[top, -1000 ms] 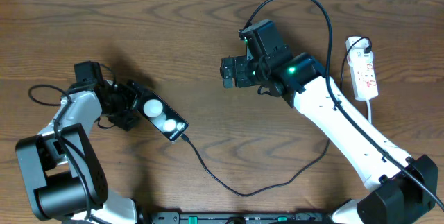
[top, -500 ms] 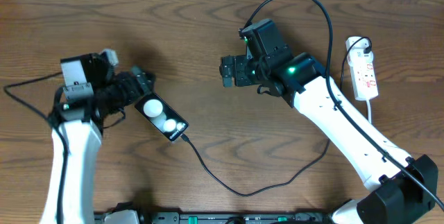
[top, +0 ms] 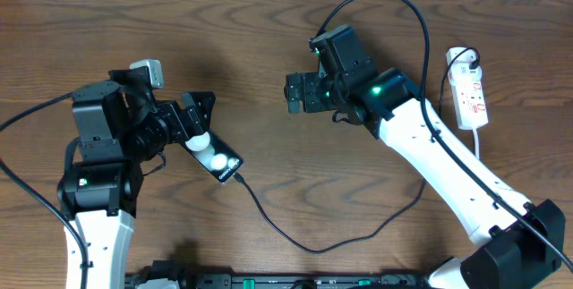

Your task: Plug charger to phone and switch on socket

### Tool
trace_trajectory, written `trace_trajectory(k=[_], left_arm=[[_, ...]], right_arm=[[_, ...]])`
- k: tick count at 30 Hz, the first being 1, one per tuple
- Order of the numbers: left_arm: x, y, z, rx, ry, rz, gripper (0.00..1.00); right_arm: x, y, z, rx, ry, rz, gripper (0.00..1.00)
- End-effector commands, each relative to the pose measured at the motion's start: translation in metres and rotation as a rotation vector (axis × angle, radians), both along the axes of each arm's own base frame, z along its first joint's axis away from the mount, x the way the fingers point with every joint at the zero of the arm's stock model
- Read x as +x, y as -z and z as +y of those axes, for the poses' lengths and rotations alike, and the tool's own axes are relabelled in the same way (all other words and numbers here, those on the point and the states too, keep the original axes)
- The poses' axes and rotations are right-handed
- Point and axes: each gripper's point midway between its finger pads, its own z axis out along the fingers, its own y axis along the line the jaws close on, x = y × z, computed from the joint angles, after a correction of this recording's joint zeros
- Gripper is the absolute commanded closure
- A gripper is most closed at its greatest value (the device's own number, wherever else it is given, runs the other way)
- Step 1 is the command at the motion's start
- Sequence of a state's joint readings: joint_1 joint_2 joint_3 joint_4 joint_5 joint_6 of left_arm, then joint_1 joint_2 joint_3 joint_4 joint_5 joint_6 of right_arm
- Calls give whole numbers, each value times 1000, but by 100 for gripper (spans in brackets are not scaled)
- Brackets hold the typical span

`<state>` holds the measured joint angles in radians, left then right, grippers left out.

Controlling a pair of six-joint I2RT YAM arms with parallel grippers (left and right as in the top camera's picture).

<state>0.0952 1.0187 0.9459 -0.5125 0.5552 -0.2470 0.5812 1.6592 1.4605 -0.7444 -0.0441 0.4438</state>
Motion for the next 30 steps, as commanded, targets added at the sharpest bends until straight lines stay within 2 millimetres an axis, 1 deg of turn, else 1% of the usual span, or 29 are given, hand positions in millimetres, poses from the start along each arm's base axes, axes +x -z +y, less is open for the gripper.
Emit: trace_trajectory(k=[1,6,9,13,14,16,19,21,23,26,28,30], left_arm=[[1,-5,-2,11,22,-17,11],[3,-1,-2,9,22,-4,11],[3,0,-2,9,22,-1,11],[3,0,-2,9,22,0,11],[3,0,-2,9,22,0,11],[3,0,-2,9,22,0,11],[3,0,-2,9,22,0,11],[3,0,-2,9,22,0,11],[3,0,-2,9,22,0,11],[3,0,-2,9,22,0,11],[3,0,-2,9,22,0,11],[3,0,-2,9,22,0,11]], right_arm=[[0,-13,-2,11,16,-28,1],[-2,-15,-1,14,-10,-29,1],[-5,-27,0,38,-72,-37,1],[-11,-57,-23,59,-87,10,1],[-15,-67,-33,56,-95,30,1],[-22,-80,-54,38,-92,66,1],[-29,-96,-98,-12,-47,104,1],[-28,-103,-131,-51,3,107,1],[-21,-105,-172,-99,115,107,1],[-12,-101,-238,-179,292,107,1],[-11,-98,-275,-212,364,118,1],[-14,-95,-307,-218,430,134,1]])
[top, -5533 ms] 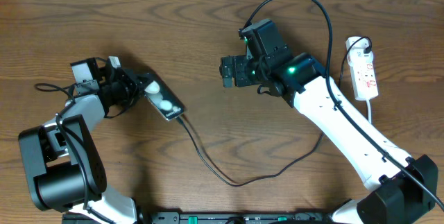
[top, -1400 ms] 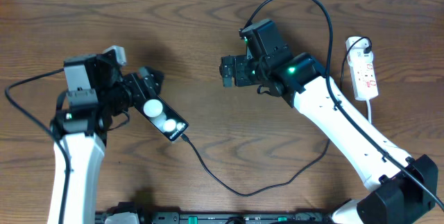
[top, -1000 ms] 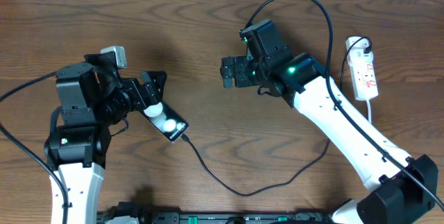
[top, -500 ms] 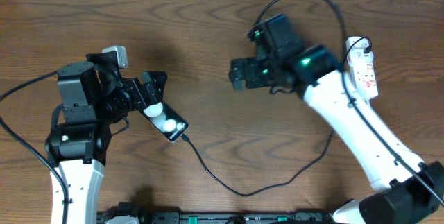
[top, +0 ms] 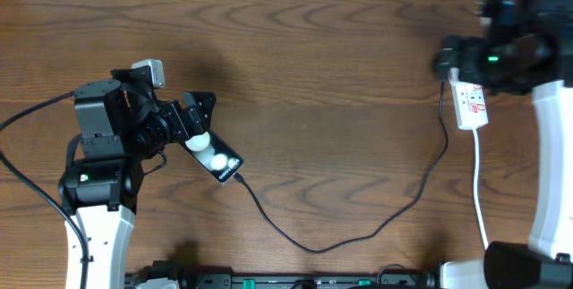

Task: Plug charger to phone and switch on socket
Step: 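Move the right gripper to the white power strip's switch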

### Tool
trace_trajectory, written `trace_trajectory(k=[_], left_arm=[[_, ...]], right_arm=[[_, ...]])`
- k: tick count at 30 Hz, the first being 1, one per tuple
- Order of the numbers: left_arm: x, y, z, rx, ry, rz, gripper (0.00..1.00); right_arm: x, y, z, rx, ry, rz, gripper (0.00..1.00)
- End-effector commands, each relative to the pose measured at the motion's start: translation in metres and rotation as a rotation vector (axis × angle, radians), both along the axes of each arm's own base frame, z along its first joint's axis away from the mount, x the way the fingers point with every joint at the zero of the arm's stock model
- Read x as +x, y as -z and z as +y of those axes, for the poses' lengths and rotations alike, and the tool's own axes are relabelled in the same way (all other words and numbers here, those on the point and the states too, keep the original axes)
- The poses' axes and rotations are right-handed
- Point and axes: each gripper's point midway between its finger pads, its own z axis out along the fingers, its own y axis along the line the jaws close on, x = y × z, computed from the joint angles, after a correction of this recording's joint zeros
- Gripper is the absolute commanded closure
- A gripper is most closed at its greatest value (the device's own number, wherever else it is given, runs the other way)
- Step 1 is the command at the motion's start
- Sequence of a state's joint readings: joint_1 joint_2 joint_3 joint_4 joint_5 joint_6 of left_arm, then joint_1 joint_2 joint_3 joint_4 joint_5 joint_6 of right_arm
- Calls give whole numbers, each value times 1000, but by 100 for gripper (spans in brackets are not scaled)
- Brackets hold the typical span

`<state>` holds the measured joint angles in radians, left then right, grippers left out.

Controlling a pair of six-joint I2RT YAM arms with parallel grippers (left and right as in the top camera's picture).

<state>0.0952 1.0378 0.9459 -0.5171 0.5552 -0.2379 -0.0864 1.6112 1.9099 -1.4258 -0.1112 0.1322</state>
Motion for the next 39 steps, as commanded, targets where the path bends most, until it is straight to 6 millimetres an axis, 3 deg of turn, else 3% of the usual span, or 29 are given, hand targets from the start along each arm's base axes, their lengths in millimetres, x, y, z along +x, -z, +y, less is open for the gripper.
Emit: trace_trajectory(k=[1,4,6,12,17,22,28,39], left_arm=[[1,-7,-2,4,17,-20,11],[1,-7,-2,4,17,-20,11],[1,-7,-2,4,17,-20,11],[1,-7,-2,4,17,-20,11],[1,-7,-2,4,17,-20,11],[1,-7,-2,4,17,-20,11],[1,-7,-2,4,17,-20,11],[1,-7,-2,4,17,-20,11]], right_arm=[[-4,5,-63,-85,96,21,1],[-8,11,-106,-83,203,28,1],[-9,16,-124,-50,227,25,1],[14,31,-131,147,75,-58,1],[38,67,-144,179,45,-31,1],[67,114,-143,226,-43,-11,1],[80,162,-142,261,-106,37,1],[101,199,-118,318,-225,30,1]])
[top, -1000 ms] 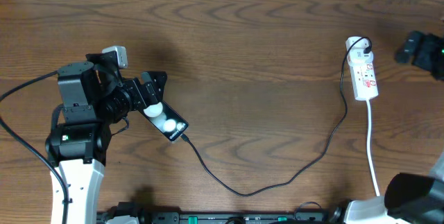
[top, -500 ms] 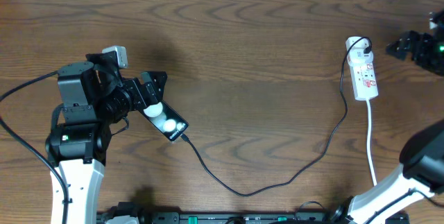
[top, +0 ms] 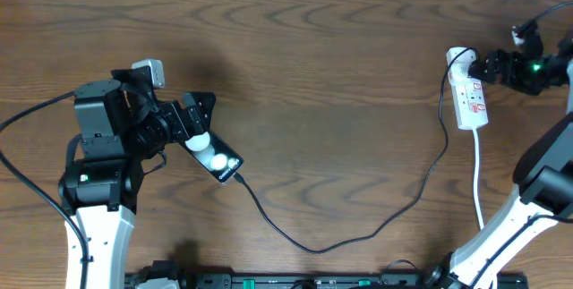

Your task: Plug charger to phone and switch on socket

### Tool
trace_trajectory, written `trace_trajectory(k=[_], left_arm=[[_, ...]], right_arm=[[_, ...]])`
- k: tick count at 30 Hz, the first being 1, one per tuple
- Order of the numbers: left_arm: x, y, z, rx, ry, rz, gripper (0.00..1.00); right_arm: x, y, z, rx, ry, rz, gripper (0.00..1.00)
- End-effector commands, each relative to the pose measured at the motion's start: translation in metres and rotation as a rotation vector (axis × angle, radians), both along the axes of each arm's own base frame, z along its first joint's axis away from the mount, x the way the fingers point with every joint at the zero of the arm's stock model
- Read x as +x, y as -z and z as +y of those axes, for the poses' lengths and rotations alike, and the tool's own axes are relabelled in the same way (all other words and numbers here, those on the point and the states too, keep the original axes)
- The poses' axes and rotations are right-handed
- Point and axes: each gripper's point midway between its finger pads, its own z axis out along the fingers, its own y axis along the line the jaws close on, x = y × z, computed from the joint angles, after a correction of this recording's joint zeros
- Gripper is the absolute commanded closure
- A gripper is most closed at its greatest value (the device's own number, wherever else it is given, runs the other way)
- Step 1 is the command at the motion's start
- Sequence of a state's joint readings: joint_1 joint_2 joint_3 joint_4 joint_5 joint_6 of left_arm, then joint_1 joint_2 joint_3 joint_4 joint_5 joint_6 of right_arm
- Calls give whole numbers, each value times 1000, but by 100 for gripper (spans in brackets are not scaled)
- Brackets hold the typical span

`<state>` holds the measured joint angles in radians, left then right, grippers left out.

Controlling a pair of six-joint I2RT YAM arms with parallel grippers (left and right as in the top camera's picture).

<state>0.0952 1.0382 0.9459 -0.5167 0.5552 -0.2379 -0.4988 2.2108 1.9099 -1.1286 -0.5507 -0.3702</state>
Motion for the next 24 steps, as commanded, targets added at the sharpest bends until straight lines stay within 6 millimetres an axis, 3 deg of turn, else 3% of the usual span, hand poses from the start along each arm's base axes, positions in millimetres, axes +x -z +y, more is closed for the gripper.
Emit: trace_trajectory(k=[1,13,24], left_arm=[[1,-7,-2,4,17,-20,11],[1,-7,-2,4,17,-20,11],[1,-7,-2,4,17,-20,11]], right_arm=[[7,6,14,27,-52,-17,1],[15,32,28,37,-86,10,1],[17,37,32,48,-73,25,1]])
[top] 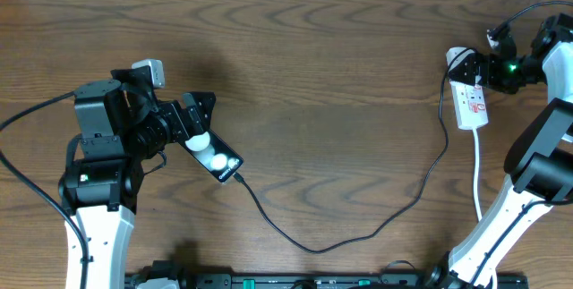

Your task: Plug charger to phone and switch on socket

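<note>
The black phone (pixel 219 160) lies on the table at the left. Its upper end sits between the fingers of my left gripper (pixel 192 133), which is shut on it. The black charger cable (pixel 309 248) is plugged into the phone's lower end. From there it loops across the table to the plug (pixel 457 56) at the top of the white socket strip (pixel 472 103) at the far right. My right gripper (pixel 478 72) reaches in from the right and rests on the strip's top end by the plug. How its jaws stand is too small to tell.
The strip's white lead (pixel 478 182) runs down towards the near edge beside the right arm's base. The cable loop (pixel 430 177) lies across the table's near middle. A black rail (pixel 269 281) borders the front edge.
My right gripper has shifted a little left and down, from just right of the strip's top end onto it. The left gripper, phone and cable are unchanged.
My right gripper first hovered over the middle of the table, with the cable plugged into the phone held by my left. Then it was over the socket strip at the right. Later it sat just right of the strip's top, and now rests on it.
</note>
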### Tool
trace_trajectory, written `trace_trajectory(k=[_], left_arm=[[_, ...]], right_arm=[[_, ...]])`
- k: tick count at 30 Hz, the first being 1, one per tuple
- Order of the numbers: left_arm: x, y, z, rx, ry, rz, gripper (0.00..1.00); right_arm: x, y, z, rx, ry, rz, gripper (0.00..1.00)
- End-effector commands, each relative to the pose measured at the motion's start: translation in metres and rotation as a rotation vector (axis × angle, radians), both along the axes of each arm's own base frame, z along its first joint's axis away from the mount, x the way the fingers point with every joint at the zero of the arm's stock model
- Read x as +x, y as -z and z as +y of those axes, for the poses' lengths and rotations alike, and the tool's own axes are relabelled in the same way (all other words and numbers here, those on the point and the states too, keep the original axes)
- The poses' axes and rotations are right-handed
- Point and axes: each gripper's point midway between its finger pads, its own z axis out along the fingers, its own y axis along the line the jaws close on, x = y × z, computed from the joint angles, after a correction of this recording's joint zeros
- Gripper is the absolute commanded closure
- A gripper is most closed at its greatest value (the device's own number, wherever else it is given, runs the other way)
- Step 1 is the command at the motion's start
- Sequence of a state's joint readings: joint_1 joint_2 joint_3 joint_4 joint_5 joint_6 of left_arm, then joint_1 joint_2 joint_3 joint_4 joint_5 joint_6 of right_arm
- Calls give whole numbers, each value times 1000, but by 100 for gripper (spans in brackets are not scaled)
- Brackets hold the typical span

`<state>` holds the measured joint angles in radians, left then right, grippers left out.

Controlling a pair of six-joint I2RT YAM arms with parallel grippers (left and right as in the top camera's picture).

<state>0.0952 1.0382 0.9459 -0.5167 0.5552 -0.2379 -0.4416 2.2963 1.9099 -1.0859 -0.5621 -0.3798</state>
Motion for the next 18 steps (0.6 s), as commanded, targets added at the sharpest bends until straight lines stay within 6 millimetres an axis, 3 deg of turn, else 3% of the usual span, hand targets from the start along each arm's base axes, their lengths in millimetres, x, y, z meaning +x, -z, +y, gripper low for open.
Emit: trace_trajectory(k=[1,7,18], left_arm=[[1,-7,-2,4,17,-20,11],[1,-7,-2,4,17,-20,11],[1,-7,-2,4,17,-20,11]], right_arm=[[3,1,8,23,-6,-1,1],[3,4,8,25,-6,3,1],[-10,38,27,63,20,71,1]])
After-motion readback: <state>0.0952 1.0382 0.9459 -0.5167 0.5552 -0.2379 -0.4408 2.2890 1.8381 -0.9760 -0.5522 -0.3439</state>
